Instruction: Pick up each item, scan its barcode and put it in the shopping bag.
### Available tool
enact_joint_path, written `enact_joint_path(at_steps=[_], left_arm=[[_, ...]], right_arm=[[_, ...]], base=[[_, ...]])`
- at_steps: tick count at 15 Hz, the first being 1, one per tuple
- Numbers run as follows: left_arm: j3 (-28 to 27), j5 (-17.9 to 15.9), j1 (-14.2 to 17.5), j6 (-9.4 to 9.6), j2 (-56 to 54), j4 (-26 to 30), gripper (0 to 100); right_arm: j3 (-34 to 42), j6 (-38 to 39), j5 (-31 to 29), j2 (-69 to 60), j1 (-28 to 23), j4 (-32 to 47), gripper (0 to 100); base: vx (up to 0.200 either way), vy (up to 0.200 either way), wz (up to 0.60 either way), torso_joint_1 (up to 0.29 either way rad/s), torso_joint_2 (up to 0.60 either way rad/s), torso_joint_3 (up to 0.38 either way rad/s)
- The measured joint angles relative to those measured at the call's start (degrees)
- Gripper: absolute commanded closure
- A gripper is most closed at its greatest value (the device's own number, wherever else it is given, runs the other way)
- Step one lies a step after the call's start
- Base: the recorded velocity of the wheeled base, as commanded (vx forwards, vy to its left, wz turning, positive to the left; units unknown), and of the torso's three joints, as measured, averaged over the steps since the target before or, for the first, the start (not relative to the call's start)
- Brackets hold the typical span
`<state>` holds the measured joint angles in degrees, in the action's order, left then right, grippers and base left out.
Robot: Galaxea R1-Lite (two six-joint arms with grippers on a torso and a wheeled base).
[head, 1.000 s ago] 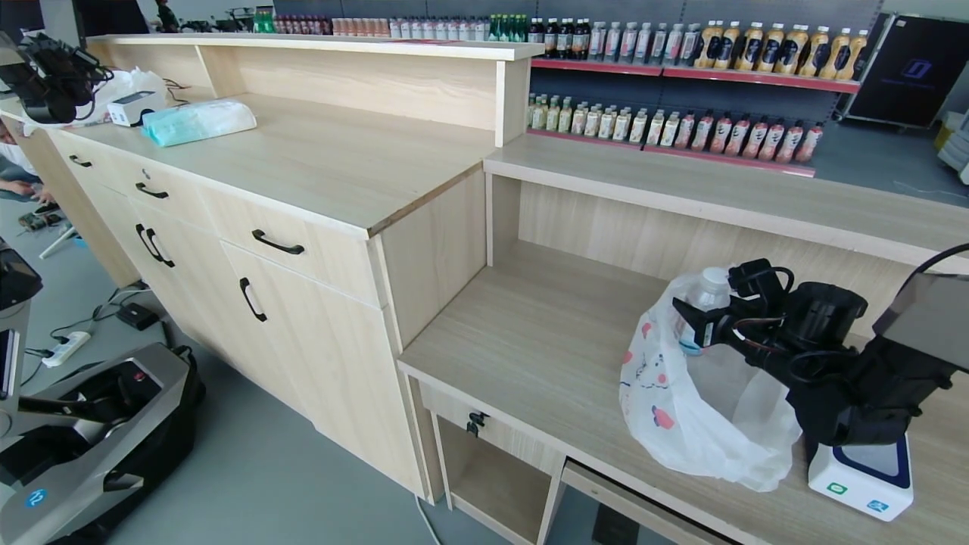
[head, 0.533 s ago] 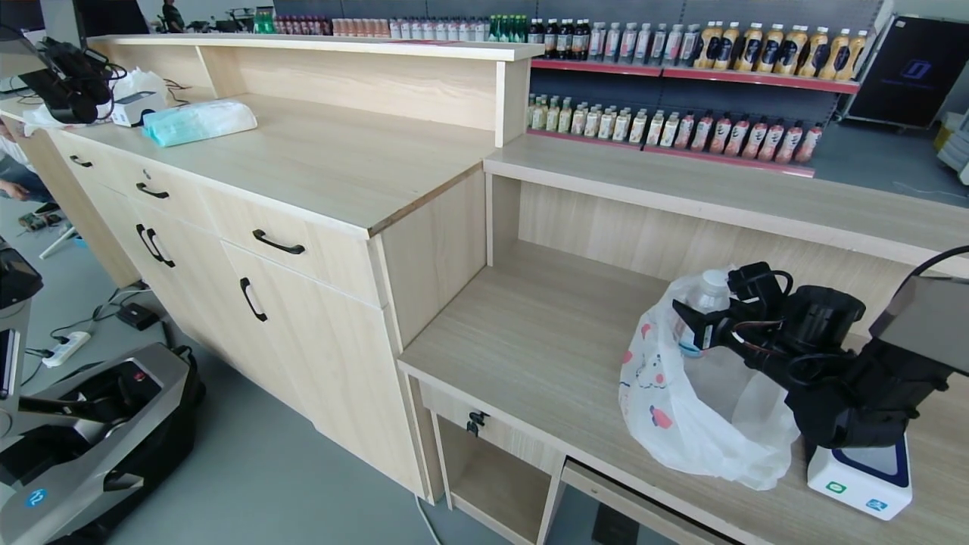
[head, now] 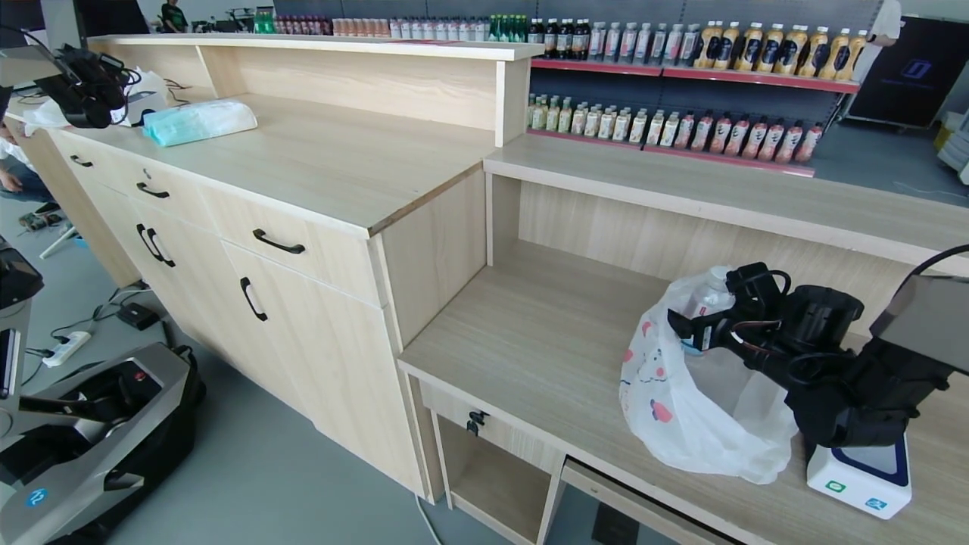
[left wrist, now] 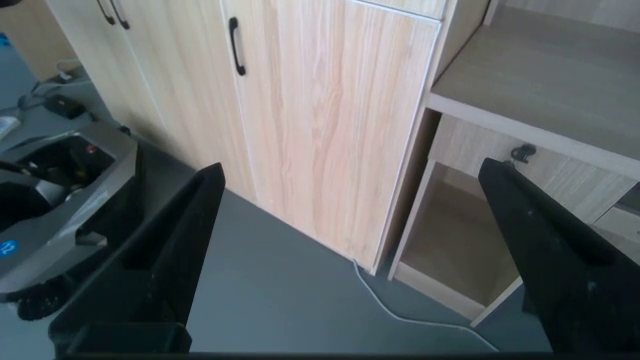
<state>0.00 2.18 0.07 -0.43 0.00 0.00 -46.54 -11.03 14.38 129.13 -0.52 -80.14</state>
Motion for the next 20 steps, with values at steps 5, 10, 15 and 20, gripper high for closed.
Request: enact_joint_path(at_steps=[5, 10, 15, 20], left_arm=[[0.0, 0.0, 0.0, 0.0, 0.0, 0.0, 0], [0.0, 0.0, 0.0, 0.0, 0.0, 0.0, 0], [0.0, 0.0, 0.0, 0.0, 0.0, 0.0, 0], [0.0, 0.0, 0.0, 0.0, 0.0, 0.0, 0]], right_arm=[[0.3, -2.6, 3.4, -8.2, 0.3, 8.8, 0], [2.6, -11.7, 3.6, -24.9, -1.5, 23.1, 0], [2.1, -20.0, 3.4, -40.1, -4.5, 35.9, 0], [-16.2, -15.5, -7.6, -52.6, -3.2, 76.0, 0]], base=[[0.0, 0.0, 0.0, 0.0, 0.0, 0.0], [0.0, 0.0, 0.0, 0.0, 0.0, 0.0], [0.0, 0.0, -0.48, -0.002, 0.0, 0.004], [0.0, 0.0, -0.6, 0.062, -0.13, -0.078]])
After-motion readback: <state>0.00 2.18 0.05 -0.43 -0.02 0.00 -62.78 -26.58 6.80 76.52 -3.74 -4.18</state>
